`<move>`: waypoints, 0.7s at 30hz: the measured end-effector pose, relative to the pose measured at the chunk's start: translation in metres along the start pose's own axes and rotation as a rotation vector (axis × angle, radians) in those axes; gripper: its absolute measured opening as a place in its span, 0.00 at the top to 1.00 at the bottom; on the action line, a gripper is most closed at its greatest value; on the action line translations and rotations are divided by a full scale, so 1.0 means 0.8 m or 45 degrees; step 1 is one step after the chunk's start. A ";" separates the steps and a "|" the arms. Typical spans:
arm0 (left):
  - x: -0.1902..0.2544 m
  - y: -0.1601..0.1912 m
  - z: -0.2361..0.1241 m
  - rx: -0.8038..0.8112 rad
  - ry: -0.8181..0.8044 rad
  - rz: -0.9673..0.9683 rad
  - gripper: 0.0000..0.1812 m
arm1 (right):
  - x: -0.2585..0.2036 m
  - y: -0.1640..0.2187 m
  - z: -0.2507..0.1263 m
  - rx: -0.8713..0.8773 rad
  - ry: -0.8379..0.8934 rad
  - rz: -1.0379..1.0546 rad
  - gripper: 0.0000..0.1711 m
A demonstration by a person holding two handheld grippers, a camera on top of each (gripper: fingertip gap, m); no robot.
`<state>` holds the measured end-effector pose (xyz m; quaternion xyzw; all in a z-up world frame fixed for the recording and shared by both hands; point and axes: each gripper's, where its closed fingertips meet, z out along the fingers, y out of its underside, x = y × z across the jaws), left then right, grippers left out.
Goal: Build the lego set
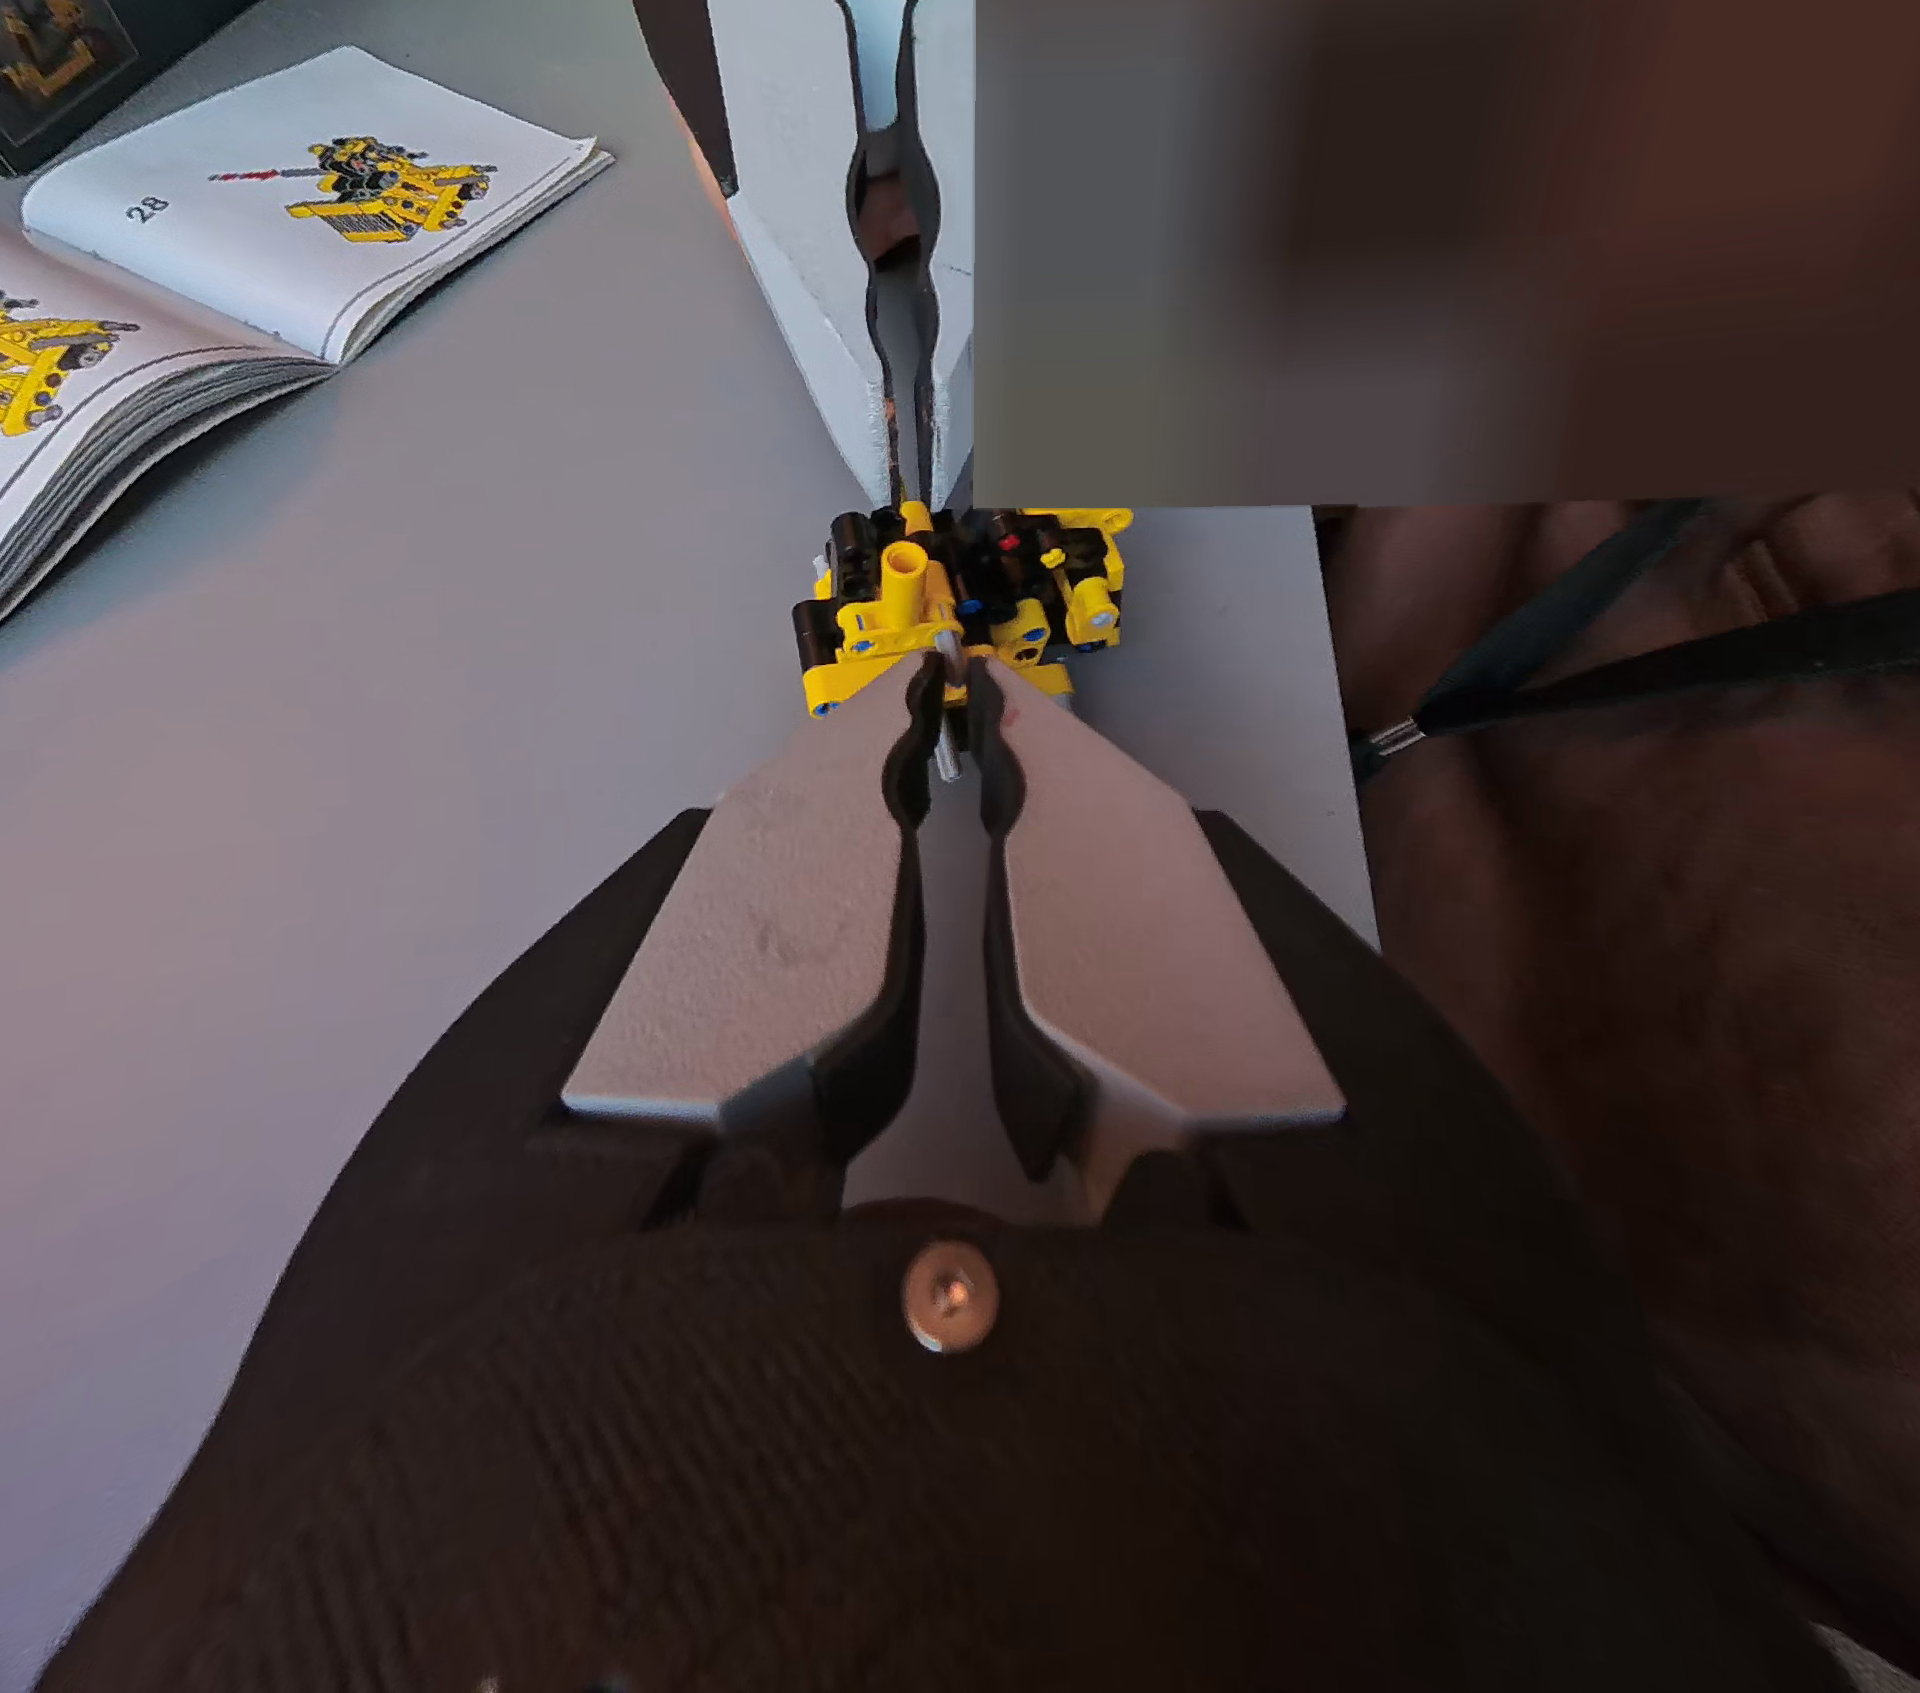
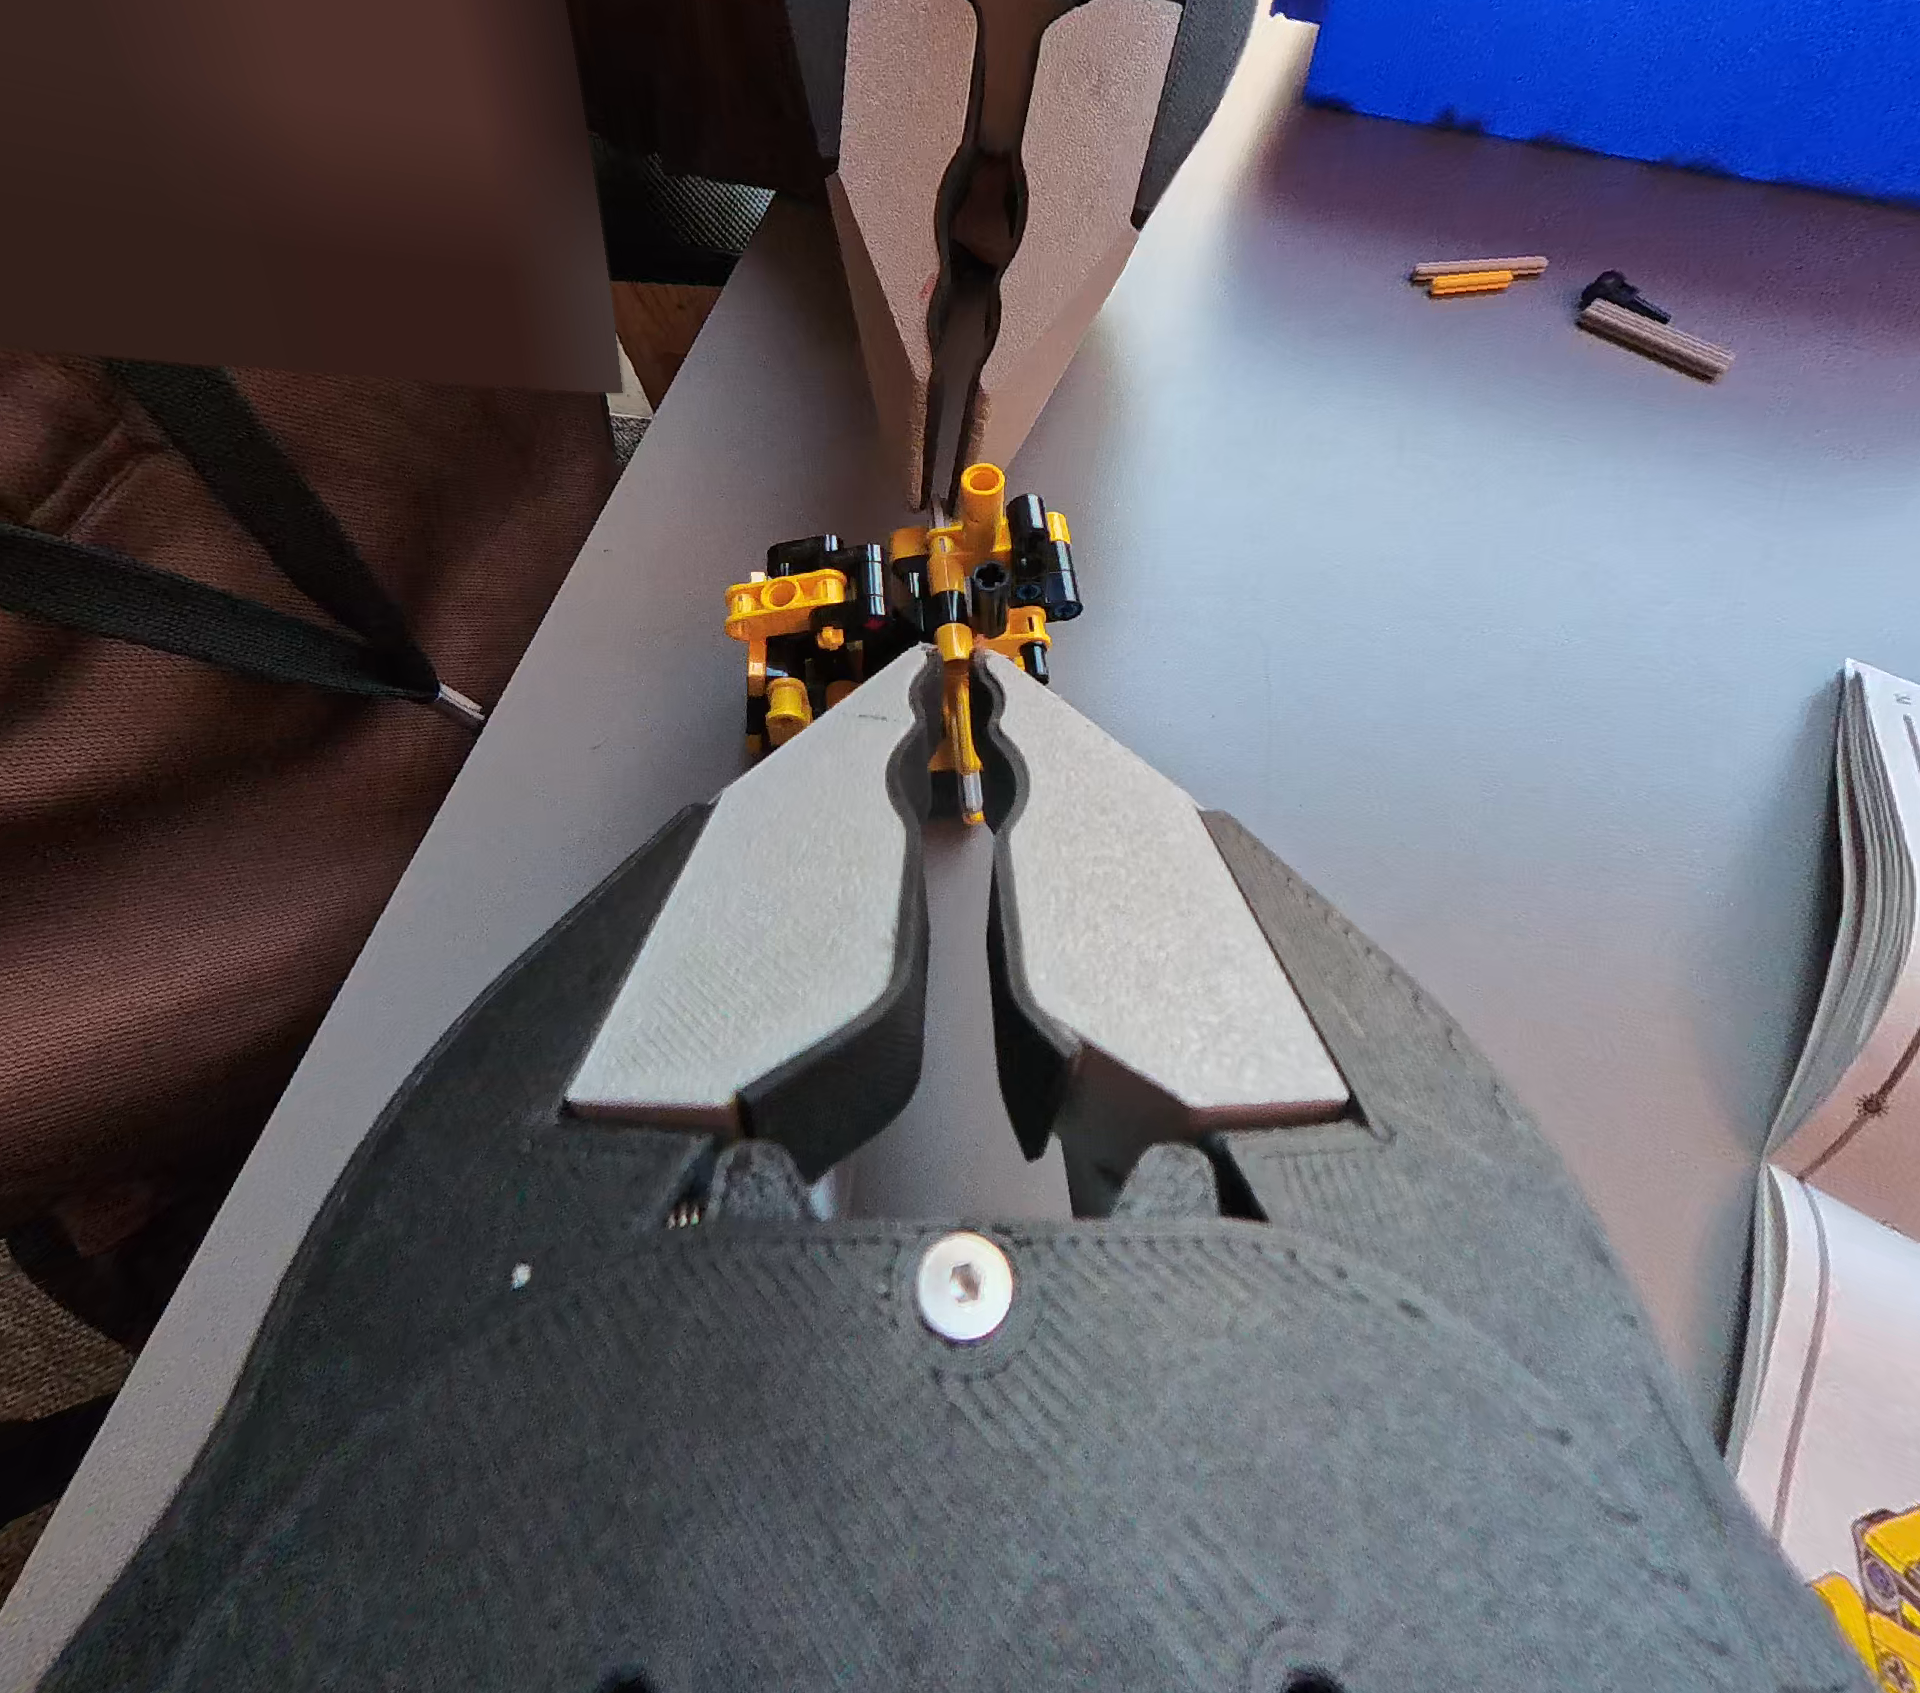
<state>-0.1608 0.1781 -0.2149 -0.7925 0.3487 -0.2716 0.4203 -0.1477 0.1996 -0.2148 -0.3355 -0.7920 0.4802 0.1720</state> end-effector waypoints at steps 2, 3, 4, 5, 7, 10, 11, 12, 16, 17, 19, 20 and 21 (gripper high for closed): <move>-0.001 -0.002 -0.002 0.016 -0.014 0.005 0.99 | 0.001 0.000 -0.001 0.004 0.000 0.009 0.99; 0.000 -0.003 -0.003 0.029 -0.016 0.009 1.00 | 0.001 -0.001 -0.001 0.008 0.003 0.008 0.99; 0.001 -0.003 -0.004 0.036 -0.013 0.009 1.00 | 0.001 -0.001 -0.001 0.008 0.004 0.006 0.99; 0.003 -0.004 -0.005 0.044 -0.005 0.007 1.00 | 0.000 0.000 0.000 -0.001 0.003 0.004 1.00; 0.002 -0.004 -0.006 0.047 -0.015 0.007 1.00 | -0.001 0.004 0.003 -0.031 0.012 -0.012 1.00; 0.003 -0.003 -0.005 0.039 -0.026 0.019 1.00 | -0.001 0.003 0.004 -0.034 0.023 -0.022 1.00; 0.003 -0.003 -0.005 0.042 -0.028 0.009 1.00 | 0.000 0.002 0.003 -0.022 0.023 -0.012 1.00; 0.003 -0.003 -0.006 0.042 -0.030 -0.009 0.98 | 0.002 0.000 0.001 -0.006 0.023 0.000 1.00; 0.003 0.006 -0.008 0.004 -0.082 -0.043 0.96 | 0.011 -0.007 -0.003 0.039 0.005 -0.004 0.97; 0.001 0.008 -0.008 -0.008 -0.106 -0.031 0.97 | 0.012 -0.007 -0.002 0.030 -0.004 -0.020 0.97; 0.000 0.008 -0.007 -0.012 -0.131 -0.010 0.99 | 0.012 -0.006 0.003 0.009 -0.034 -0.047 0.97; -0.001 0.007 -0.006 -0.012 -0.136 -0.015 0.99 | 0.011 -0.006 0.005 -0.003 -0.051 -0.060 0.96; -0.003 0.007 -0.007 -0.009 -0.137 -0.025 0.99 | 0.010 -0.005 0.007 -0.018 -0.057 -0.079 0.96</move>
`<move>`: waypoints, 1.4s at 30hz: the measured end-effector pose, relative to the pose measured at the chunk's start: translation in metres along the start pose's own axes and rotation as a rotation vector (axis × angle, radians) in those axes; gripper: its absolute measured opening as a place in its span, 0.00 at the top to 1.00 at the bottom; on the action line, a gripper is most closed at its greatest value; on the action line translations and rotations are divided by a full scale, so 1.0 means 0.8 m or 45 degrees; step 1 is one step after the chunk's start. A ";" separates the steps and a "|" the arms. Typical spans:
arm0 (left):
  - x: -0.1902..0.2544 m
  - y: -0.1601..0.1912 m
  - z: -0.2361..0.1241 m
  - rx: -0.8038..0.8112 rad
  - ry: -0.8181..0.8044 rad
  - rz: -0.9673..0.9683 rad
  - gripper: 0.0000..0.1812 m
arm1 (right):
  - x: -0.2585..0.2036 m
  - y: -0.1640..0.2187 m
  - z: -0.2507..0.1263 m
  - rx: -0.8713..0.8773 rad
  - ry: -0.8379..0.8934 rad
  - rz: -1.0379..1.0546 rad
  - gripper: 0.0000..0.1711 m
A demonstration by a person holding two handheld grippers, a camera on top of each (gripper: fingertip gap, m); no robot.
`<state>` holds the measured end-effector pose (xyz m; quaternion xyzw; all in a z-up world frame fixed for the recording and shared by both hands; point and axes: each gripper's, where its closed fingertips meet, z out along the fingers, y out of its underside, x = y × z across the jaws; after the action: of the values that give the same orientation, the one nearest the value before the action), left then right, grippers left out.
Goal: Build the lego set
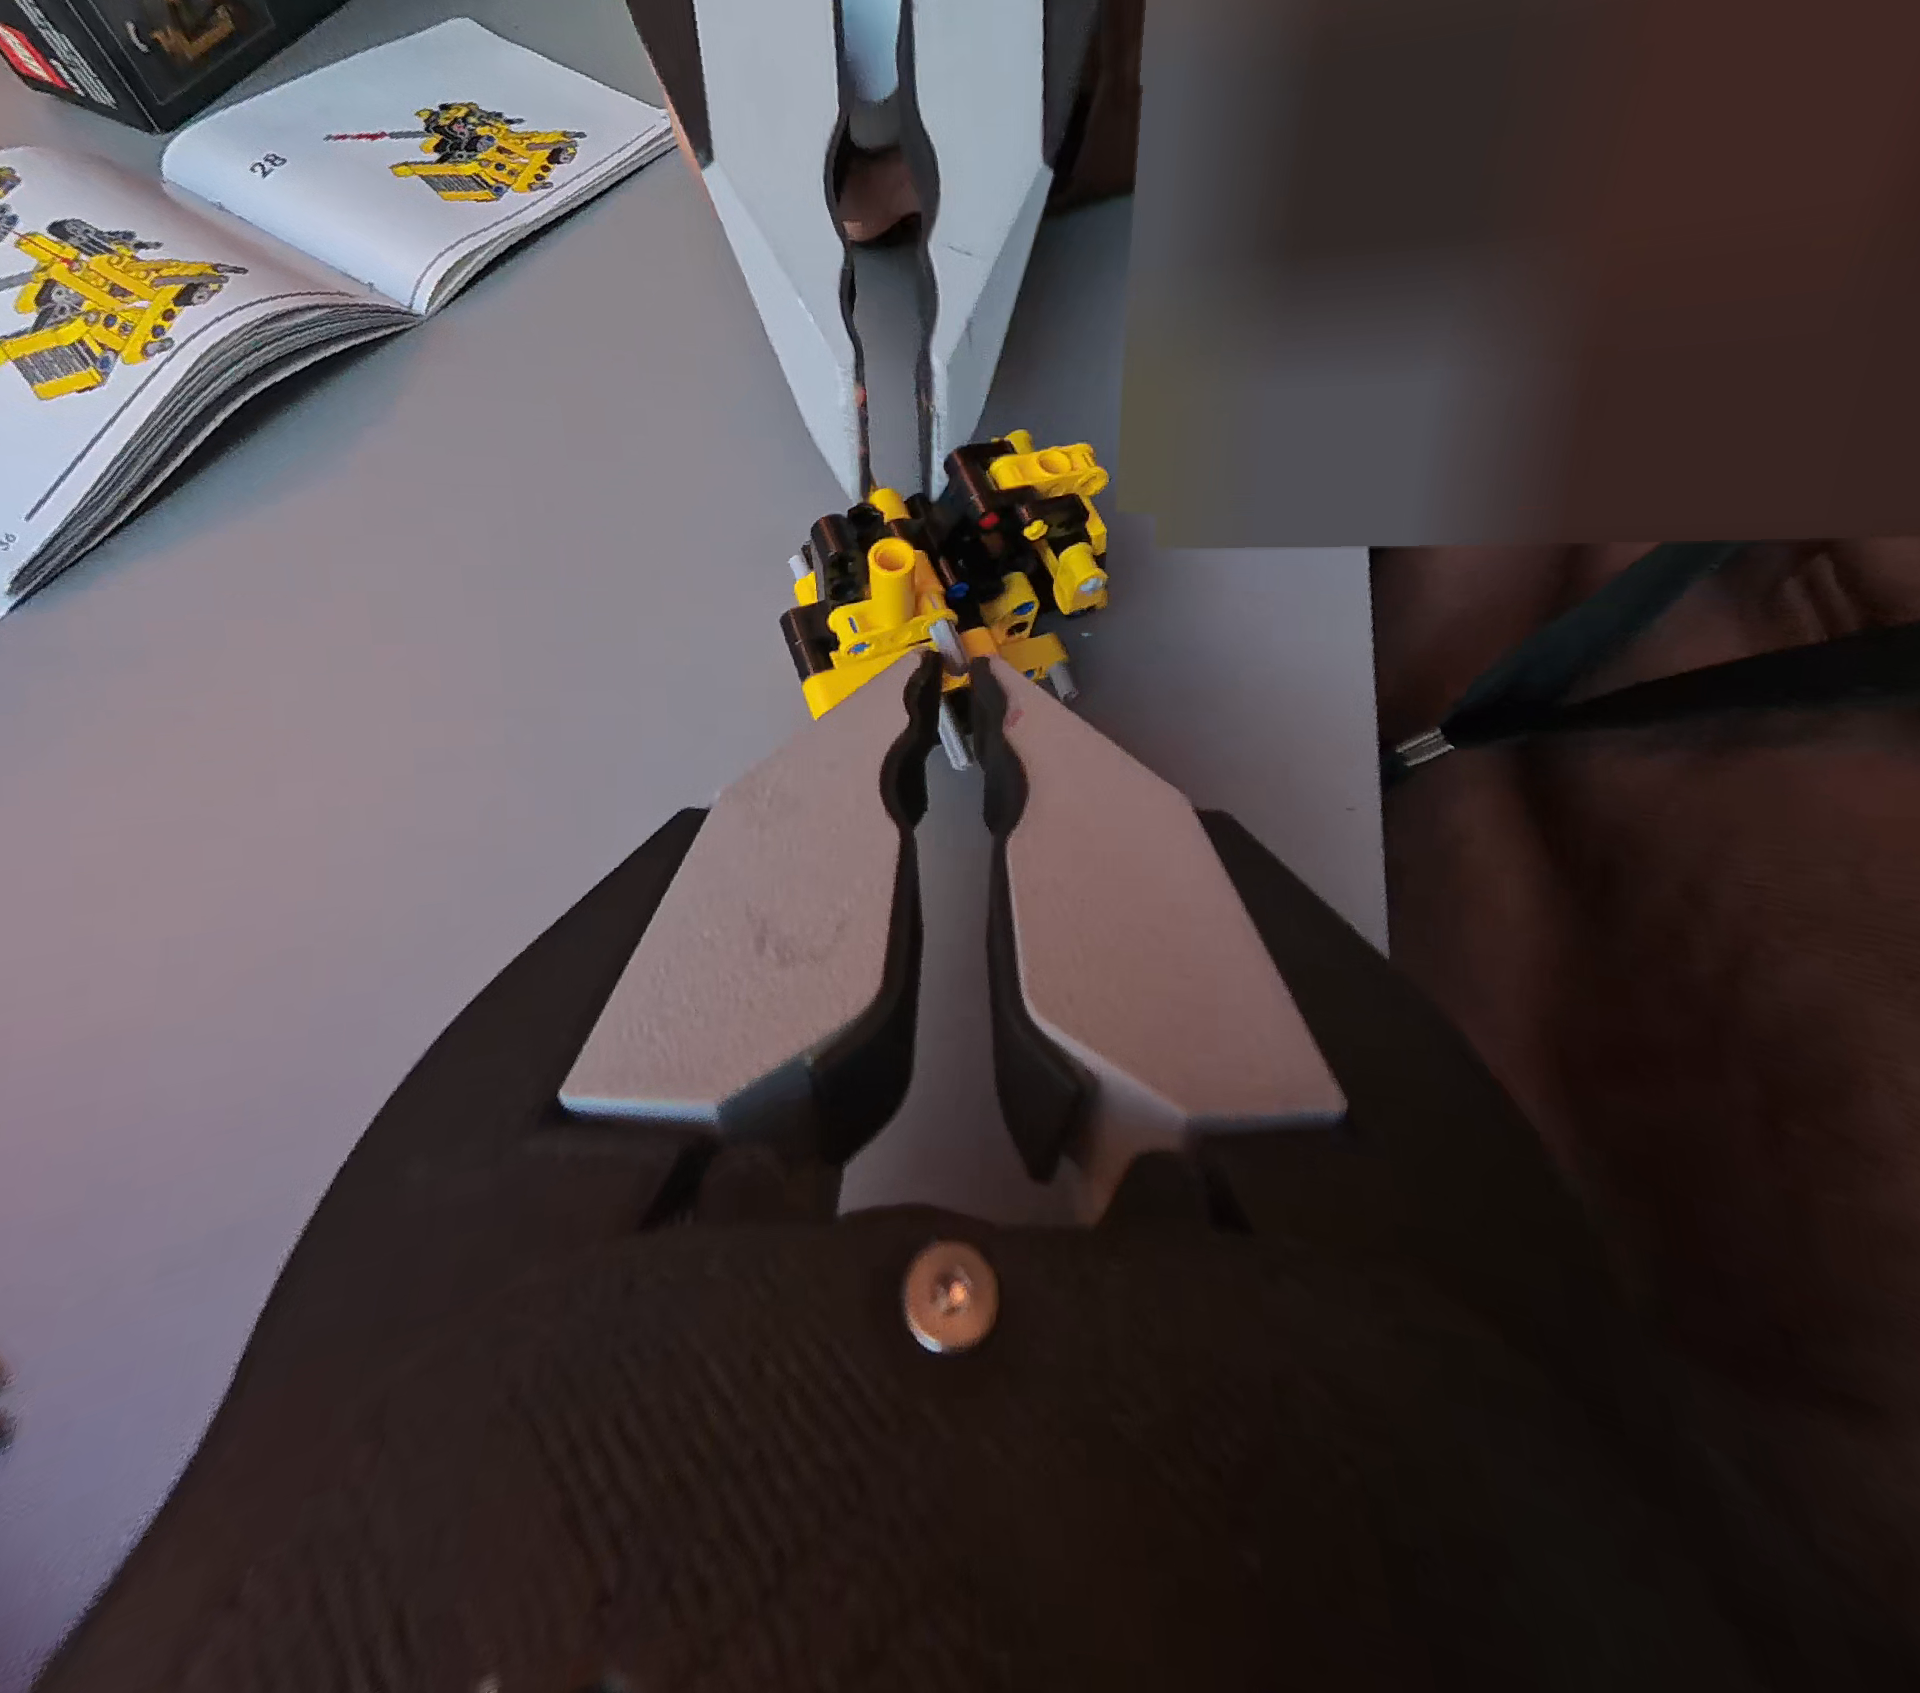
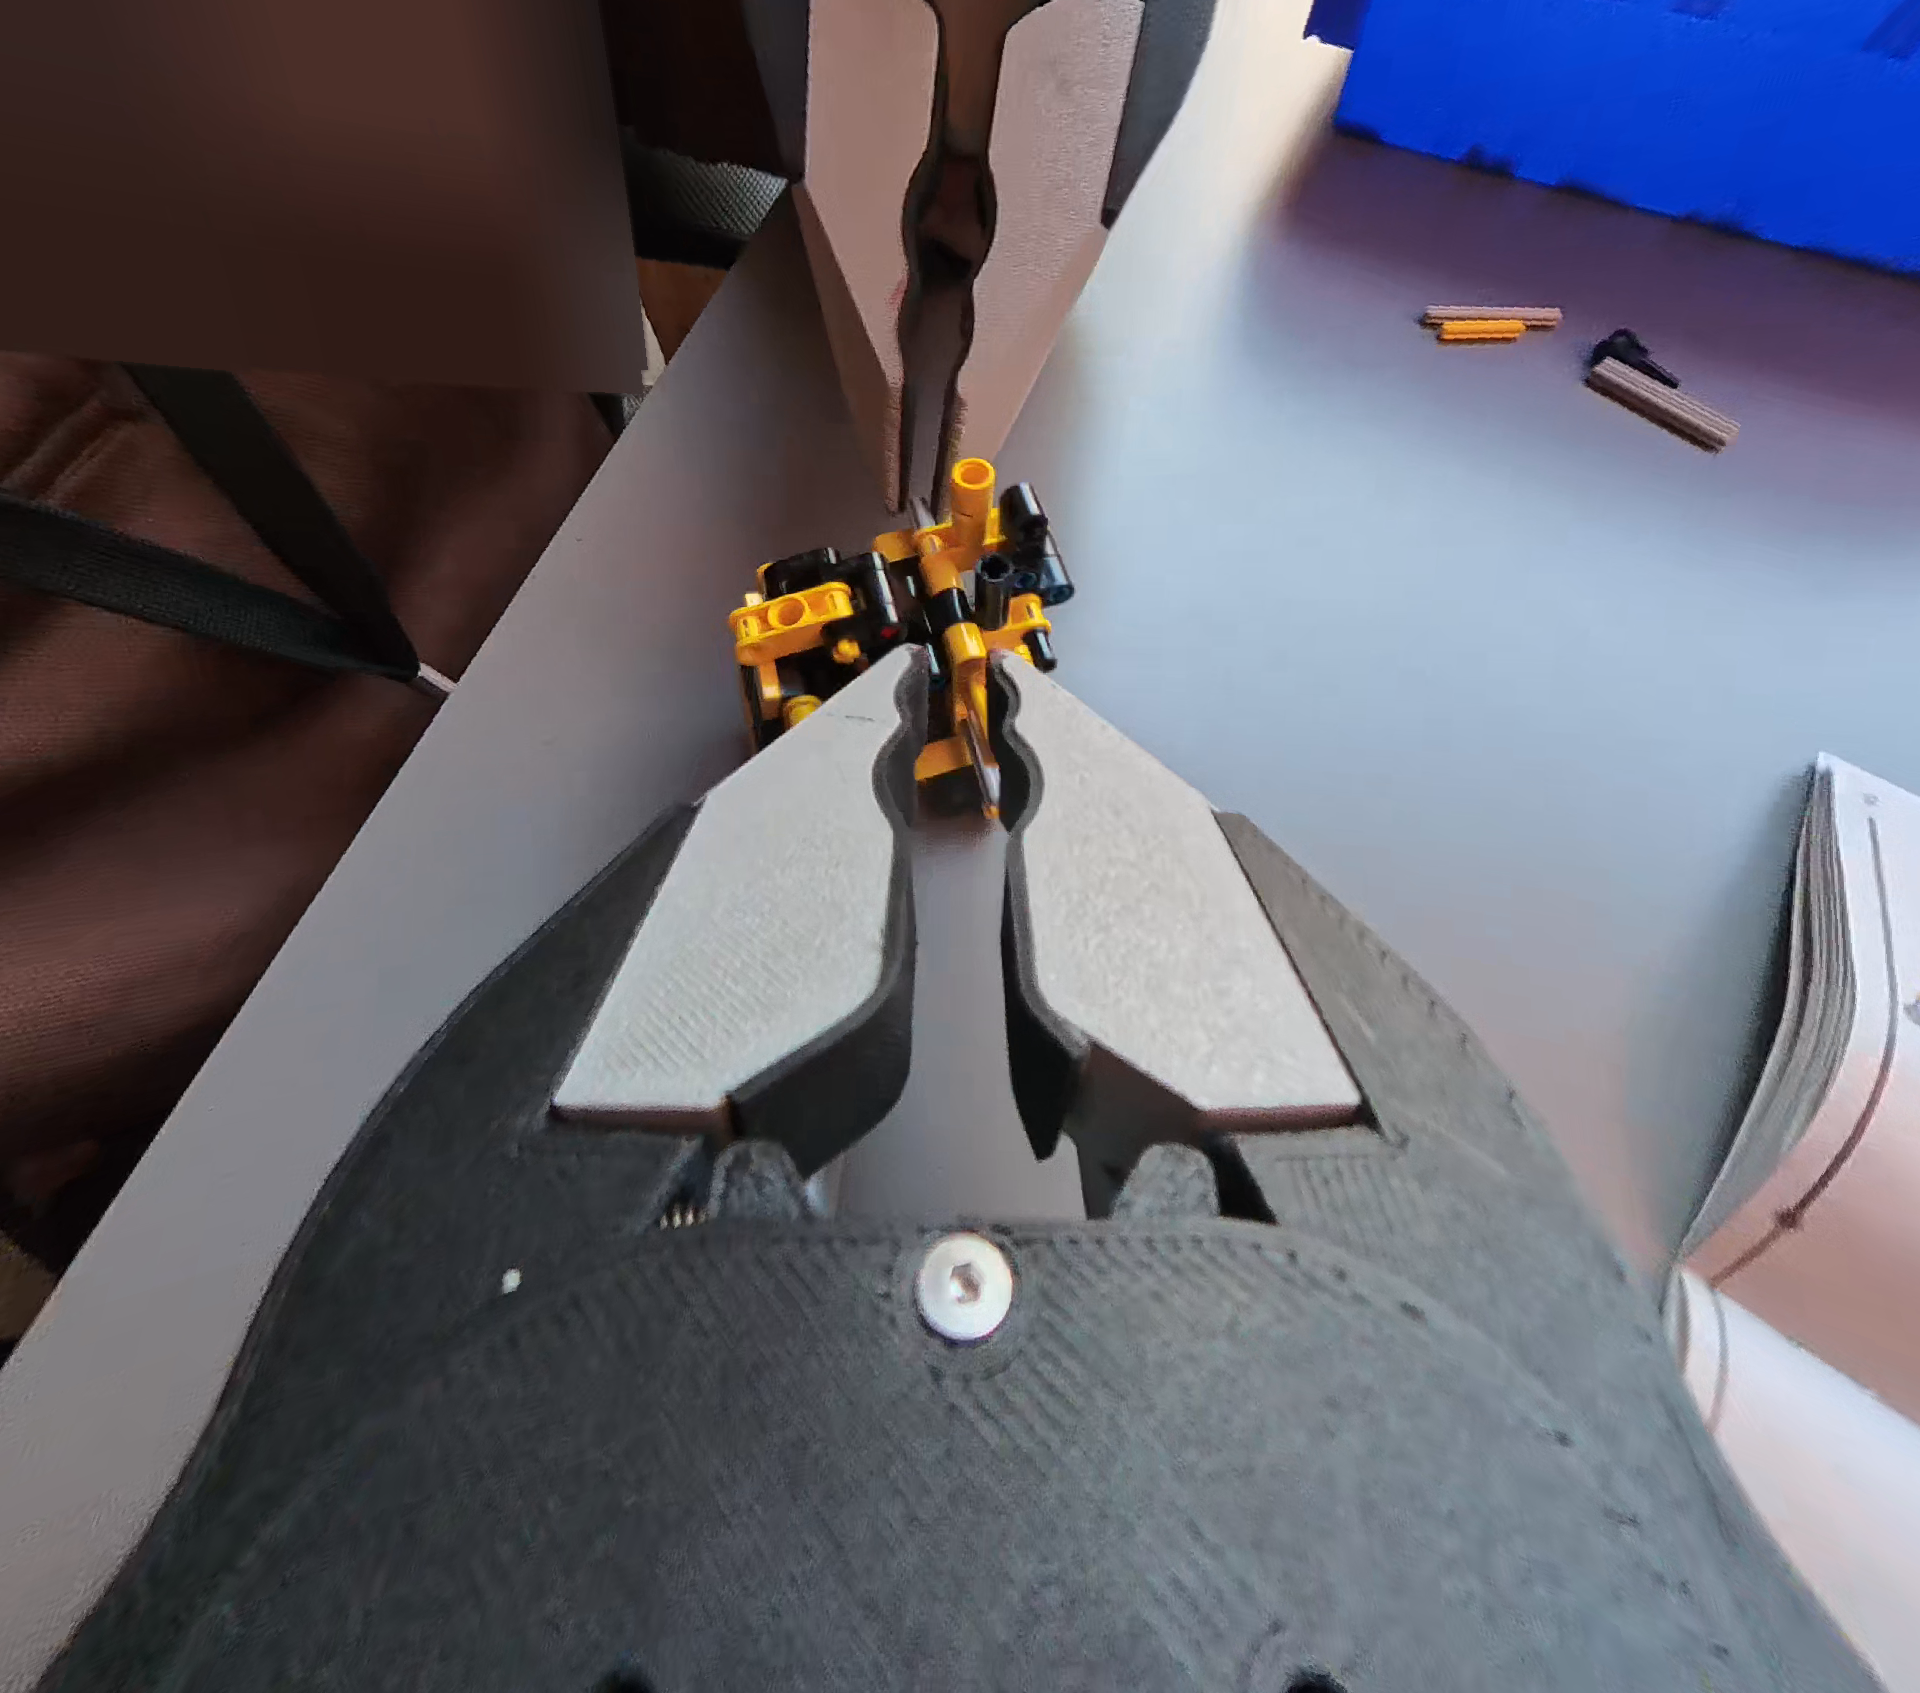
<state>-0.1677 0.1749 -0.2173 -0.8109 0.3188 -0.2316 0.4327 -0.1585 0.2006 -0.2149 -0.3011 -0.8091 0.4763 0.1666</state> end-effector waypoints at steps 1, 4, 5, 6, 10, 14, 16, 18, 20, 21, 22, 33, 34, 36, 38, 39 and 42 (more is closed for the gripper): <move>-0.002 0.000 -0.001 0.001 0.000 -0.011 0.99 | 0.001 -0.001 0.001 -0.003 -0.002 -0.011 0.96; -0.009 0.000 -0.003 0.009 -0.023 -0.015 0.99 | -0.002 0.000 -0.001 -0.011 -0.032 0.000 0.99; -0.011 -0.001 -0.003 0.010 -0.033 -0.015 0.99 | -0.006 0.001 -0.002 -0.006 -0.058 0.006 1.00; -0.012 -0.001 -0.003 0.011 -0.032 -0.014 0.99 | -0.008 0.001 -0.002 0.001 -0.060 0.008 1.00; -0.009 -0.001 -0.002 0.005 0.016 0.003 0.99 | -0.003 0.001 -0.003 0.003 -0.035 0.046 0.99; -0.008 -0.001 -0.002 0.002 0.042 0.011 0.99 | -0.005 0.002 -0.005 0.005 -0.028 0.051 0.99; -0.008 -0.001 -0.002 0.003 0.047 0.014 0.99 | -0.005 0.001 -0.007 0.015 -0.019 0.048 0.99; -0.007 -0.001 -0.002 0.003 0.054 0.017 0.99 | -0.006 -0.001 -0.008 0.025 -0.021 0.055 0.99; -0.007 -0.001 -0.001 0.001 0.057 0.018 0.99 | -0.007 0.000 -0.006 0.013 -0.023 0.053 0.99; -0.007 -0.001 -0.001 0.001 0.057 0.019 0.99 | -0.008 0.001 -0.004 0.000 -0.024 0.047 0.99; -0.007 -0.001 -0.002 0.001 0.057 0.020 0.99 | -0.009 0.003 -0.003 -0.012 -0.024 0.039 0.99; -0.005 -0.001 -0.001 -0.006 0.053 0.056 0.99 | -0.010 0.003 -0.001 -0.032 0.015 0.047 0.99; -0.005 -0.001 -0.001 -0.007 0.055 0.054 0.99 | -0.010 0.004 -0.001 -0.030 0.014 0.046 0.99; -0.005 -0.001 -0.001 -0.009 0.065 0.047 0.99 | -0.011 0.004 -0.001 -0.035 0.010 0.050 0.99; -0.005 -0.001 -0.001 -0.010 0.072 0.041 1.00 | -0.011 0.004 -0.002 -0.045 0.004 0.052 0.99; -0.005 -0.001 -0.001 -0.011 0.074 0.042 1.00 | -0.011 0.004 -0.002 -0.048 0.002 0.054 0.99; -0.004 -0.001 0.000 -0.013 0.074 0.051 1.00 | -0.010 0.004 -0.002 -0.057 0.006 0.066 1.00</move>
<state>-0.1701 0.1776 -0.2171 -0.7994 0.3487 -0.2446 0.4237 -0.1504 0.1972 -0.2166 -0.3267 -0.8112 0.4614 0.1495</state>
